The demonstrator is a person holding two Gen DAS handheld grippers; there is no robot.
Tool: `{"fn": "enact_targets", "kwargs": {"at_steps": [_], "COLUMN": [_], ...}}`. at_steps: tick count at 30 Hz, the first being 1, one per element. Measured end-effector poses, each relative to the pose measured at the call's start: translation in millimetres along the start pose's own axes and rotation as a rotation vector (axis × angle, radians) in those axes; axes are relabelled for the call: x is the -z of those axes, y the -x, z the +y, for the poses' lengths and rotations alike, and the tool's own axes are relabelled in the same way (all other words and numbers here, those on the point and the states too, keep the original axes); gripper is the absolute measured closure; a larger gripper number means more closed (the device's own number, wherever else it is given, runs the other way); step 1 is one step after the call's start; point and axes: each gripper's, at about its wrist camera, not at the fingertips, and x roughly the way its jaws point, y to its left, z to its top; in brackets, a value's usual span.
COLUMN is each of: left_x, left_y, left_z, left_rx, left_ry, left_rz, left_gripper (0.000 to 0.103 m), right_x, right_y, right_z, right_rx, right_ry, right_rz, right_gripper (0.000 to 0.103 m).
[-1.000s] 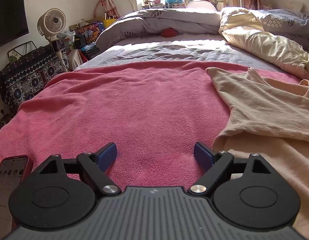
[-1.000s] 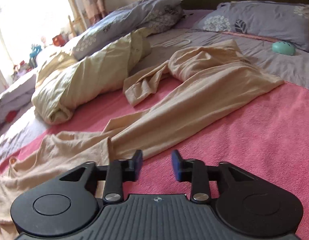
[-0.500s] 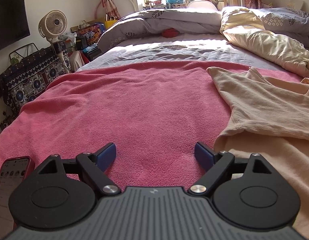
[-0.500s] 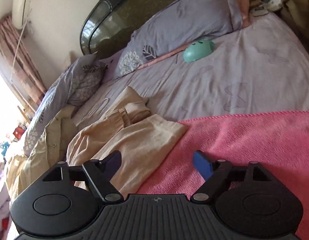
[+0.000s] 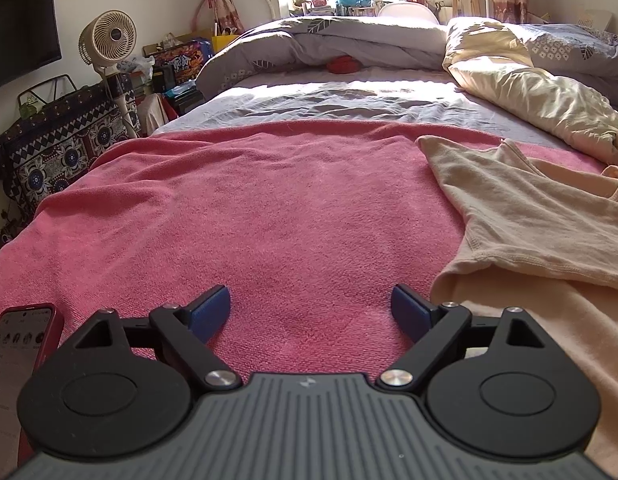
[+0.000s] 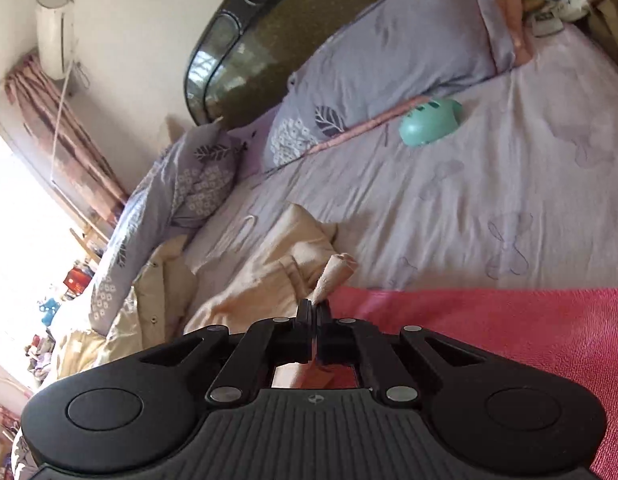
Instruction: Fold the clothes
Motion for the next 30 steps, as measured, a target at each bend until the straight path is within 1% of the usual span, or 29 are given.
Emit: {"fn": "enact_targets", "kwargs": {"at_steps": [1, 2, 3, 5, 7, 9, 11, 12, 13, 14, 15, 16, 17, 18, 19, 20, 21, 22, 23, 24, 26, 29, 30], "left_x": [0.2, 0.3, 0.3, 0.6, 1.0, 1.5, 2.3, 3.0, 3.6, 4.5, 5.3, 5.8, 6.3, 6.7, 7.0, 7.1, 7.2, 7.1, 7.0, 6.9, 6.2, 5.2, 4.9], "left_y": [0.1, 0.0, -0.1, 0.4, 1.2, 2.0, 2.8, 3.4, 3.8, 4.3, 4.7, 4.8, 5.0, 5.4, 5.5, 5.6, 5.7, 6.1, 6.4, 6.7, 6.9, 7.0, 7.1], "left_z": [0.7, 1.7, 2.8, 5.5, 8.5, 13.8, 21.8, 26.1, 30.3, 34.1, 37.2, 39.1, 40.6, 41.5, 42.0, 42.7, 43.2, 43.3, 43.4, 43.1, 41.4, 38.8, 37.9], "left_rx": [0.003, 0.008, 0.012, 0.022, 0.028, 0.035, 0.049, 0.055, 0.064, 0.073, 0.081, 0.088, 0.092, 0.094, 0.094, 0.095, 0.096, 0.095, 0.094, 0.093, 0.086, 0.072, 0.068], "left_ry": [0.005, 0.012, 0.019, 0.036, 0.055, 0.086, 0.132, 0.157, 0.181, 0.199, 0.214, 0.221, 0.227, 0.228, 0.228, 0.229, 0.230, 0.230, 0.230, 0.229, 0.222, 0.214, 0.212], "left_rz": [0.000, 0.000, 0.001, -0.002, -0.006, -0.010, -0.014, -0.016, -0.019, -0.023, -0.025, -0.027, -0.028, -0.029, -0.029, -0.030, -0.031, -0.031, -0.032, -0.032, -0.031, -0.027, -0.026], "left_gripper": [0.013, 0.013, 0.013, 0.013, 0.013, 0.013, 0.014, 0.014, 0.015, 0.015, 0.015, 0.015, 0.015, 0.015, 0.015, 0.015, 0.015, 0.015, 0.015, 0.015, 0.015, 0.015, 0.015], "right_x": [-2.7, -2.6, 1.5, 16.5, 49.3, 95.6, 155.3, 191.8, 226.3, 262.1, 292.9, 320.1, 338.6, 352.6, 358.4, 354.8, 348.6, 338.5, 323.9, 310.0, 277.9, 238.4, 227.4], "right_y": [5.0, 9.9, 14.7, 23.5, 30.9, 38.5, 41.4, 42.0, 41.4, 39.5, 37.5, 35.4, 35.7, 37.2, 41.1, 48.3, 56.7, 64.3, 74.4, 81.8, 90.6, 101.5, 106.1], "right_z": [7.0, 24.3, 50.6, 109.3, 172.1, 233.6, 286.1, 310.4, 329.1, 344.2, 352.5, 357.4, 356.1, 351.5, 344.1, 334.8, 325.2, 316.0, 304.8, 294.4, 266.9, 217.6, 198.7], "right_rx": [-0.016, -0.046, -0.094, -0.207, -0.351, -0.501, -0.623, -0.661, -0.679, -0.685, -0.668, -0.641, -0.616, -0.594, -0.593, -0.600, -0.606, -0.607, -0.605, -0.596, -0.531, -0.368, -0.324], "right_ry": [0.024, 0.065, 0.117, 0.219, 0.302, 0.372, 0.427, 0.470, 0.520, 0.582, 0.643, 0.700, 0.734, 0.755, 0.762, 0.768, 0.777, 0.782, 0.786, 0.791, 0.825, 0.902, 0.911], "right_rz": [-0.006, -0.004, 0.007, 0.043, 0.107, 0.200, 0.315, 0.375, 0.432, 0.500, 0.567, 0.631, 0.687, 0.740, 0.768, 0.764, 0.750, 0.729, 0.699, 0.673, 0.596, 0.459, 0.444], "right_gripper": [0.099, 0.099, 0.099, 0.099, 0.099, 0.099, 0.099, 0.099, 0.099, 0.097, 0.096, 0.093, 0.090, 0.089, 0.081, 0.065, 0.054, 0.038, 0.034, 0.034, 0.034, 0.034, 0.034]}}
